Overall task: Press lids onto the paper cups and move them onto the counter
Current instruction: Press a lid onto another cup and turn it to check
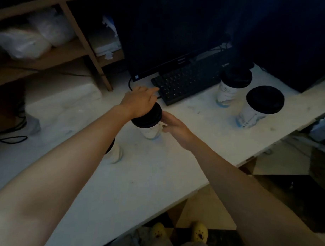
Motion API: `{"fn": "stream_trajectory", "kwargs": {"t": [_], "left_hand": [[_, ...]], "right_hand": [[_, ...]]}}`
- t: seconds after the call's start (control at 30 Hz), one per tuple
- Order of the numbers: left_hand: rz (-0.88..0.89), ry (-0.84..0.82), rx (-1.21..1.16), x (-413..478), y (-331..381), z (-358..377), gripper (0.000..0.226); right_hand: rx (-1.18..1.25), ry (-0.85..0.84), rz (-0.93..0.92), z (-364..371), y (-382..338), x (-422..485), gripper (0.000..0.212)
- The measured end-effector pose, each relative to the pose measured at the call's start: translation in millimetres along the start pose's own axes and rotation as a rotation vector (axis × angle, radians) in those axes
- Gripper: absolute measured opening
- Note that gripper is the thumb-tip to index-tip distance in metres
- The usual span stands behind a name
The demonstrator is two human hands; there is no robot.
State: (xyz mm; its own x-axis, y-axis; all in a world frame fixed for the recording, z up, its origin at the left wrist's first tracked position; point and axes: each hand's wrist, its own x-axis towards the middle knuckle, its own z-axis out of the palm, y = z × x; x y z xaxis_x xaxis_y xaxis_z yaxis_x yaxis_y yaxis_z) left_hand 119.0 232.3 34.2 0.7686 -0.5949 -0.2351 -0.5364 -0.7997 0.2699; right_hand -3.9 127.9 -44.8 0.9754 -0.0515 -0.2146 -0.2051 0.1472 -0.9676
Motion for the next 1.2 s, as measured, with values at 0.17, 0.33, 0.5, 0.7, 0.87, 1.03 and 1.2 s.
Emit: {"fn": "stream_trajectory", "kwargs": {"t": [0.17,0.33,0.5,0.7,0.87,1.03,1.2], "left_hand": [[-0.042,0.115,0.041,-3,14,21,0.047],[-0.028,0.178,0.064,-3,13,24,0.044],[0.003,0.216,0.087,-1,13,27,0.042],[0.008,0.204,0.093,0,13,24,0.04],[0.086,0.192,0.141,3,8,21,0.042],[0.037,0.187,0.154,-2,2,14,0.049],[-0.175,0.16,0.024,-5,8,21,0.053]], "right_hand": [[-0.171,-0.143,0.059,-2,18,23,0.084],[-0.197,-0.227,0.047,-2,26,45,0.091],[-0.214,-0.322,0.026,-9,32,58,0.093],[-0.254,-0.279,-0.004,-8,36,60,0.093],[-0.23,-0.158,-0.062,-1,42,53,0.08],[-0.094,0.147,-0.211,29,52,43,0.073],[-0.215,0.584,-0.28,78,66,39,0.079]]}}
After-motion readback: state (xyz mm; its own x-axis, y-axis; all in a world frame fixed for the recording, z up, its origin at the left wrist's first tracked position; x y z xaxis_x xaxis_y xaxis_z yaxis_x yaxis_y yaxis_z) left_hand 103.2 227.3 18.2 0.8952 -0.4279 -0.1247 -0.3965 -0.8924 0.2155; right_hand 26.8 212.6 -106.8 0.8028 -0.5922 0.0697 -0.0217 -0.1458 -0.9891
